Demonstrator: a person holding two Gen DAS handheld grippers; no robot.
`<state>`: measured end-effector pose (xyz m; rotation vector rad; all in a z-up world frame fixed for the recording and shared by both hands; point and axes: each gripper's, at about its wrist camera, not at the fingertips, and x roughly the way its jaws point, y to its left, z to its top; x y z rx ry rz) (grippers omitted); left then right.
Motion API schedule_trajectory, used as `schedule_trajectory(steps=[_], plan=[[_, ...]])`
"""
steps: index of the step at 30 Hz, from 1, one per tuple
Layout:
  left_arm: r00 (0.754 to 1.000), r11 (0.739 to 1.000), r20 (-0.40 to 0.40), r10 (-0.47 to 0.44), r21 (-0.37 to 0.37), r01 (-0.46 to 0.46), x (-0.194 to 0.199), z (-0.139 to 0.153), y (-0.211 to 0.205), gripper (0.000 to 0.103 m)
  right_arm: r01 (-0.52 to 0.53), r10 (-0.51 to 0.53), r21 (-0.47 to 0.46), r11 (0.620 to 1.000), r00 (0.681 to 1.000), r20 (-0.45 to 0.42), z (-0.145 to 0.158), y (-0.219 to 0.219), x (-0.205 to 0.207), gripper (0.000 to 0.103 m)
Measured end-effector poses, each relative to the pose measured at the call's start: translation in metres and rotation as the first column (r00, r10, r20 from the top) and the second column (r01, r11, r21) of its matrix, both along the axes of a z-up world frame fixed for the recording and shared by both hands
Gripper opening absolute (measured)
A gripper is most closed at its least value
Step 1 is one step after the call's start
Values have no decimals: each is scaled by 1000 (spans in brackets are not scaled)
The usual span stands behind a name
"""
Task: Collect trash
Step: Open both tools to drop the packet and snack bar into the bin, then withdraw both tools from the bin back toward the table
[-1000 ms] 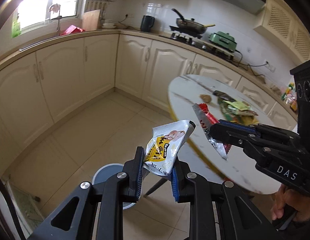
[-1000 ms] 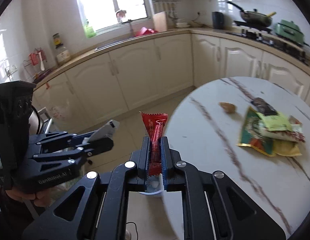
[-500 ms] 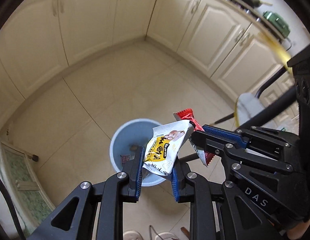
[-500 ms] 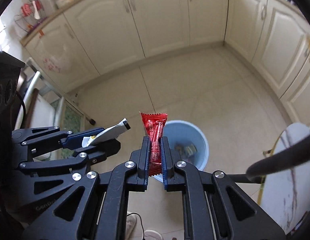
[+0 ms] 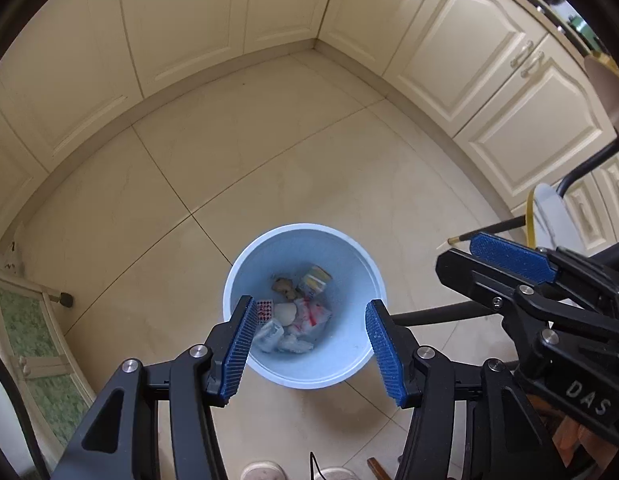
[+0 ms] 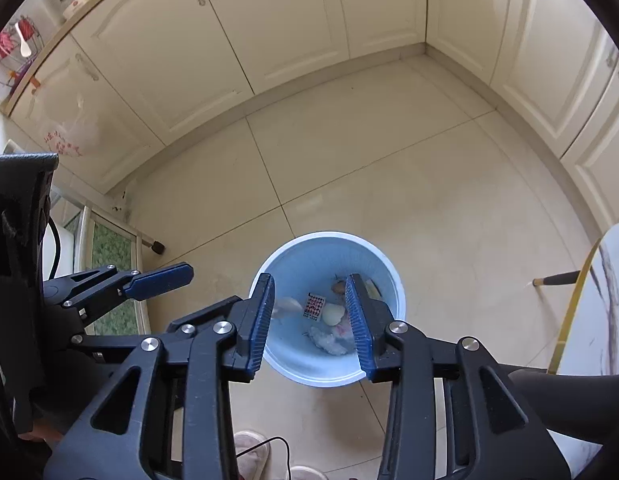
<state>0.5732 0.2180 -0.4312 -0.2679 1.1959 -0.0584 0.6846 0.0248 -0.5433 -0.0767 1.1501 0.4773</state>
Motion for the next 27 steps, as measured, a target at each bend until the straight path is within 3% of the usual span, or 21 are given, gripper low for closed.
schedule_trajectory(steps=[4, 8, 13, 15, 18, 19, 27], plan=[[997, 998, 57, 56, 16, -57, -25, 29, -5, 52, 3, -3, 16, 1000, 1000, 21, 18, -1, -10, 40], [984, 990, 142, 112, 65, -122, -64, 78, -1, 54, -4, 0, 52, 999, 997, 79, 59, 4, -35, 50], [940, 978, 316, 132, 116, -176, -123, 156, -4, 61, -41, 21, 94, 995, 977, 211, 132, 8, -86, 54], [911, 974, 394, 123, 129, -188, -150, 190, -12, 66, -26, -4, 105, 994, 961, 277, 167, 0, -113, 61], [862, 969, 495, 110, 139, -203, -190, 237, -29, 83, 3, -56, 139, 990, 926, 374, 221, -22, -153, 69], [843, 969, 528, 103, 137, -205, -202, 251, -38, 85, 18, -74, 140, 990, 909, 409, 238, -29, -168, 74], [689, 977, 724, 23, 130, -169, -302, 332, -114, 101, 108, -201, 181, 978, 738, 644, 357, -94, -293, 98]])
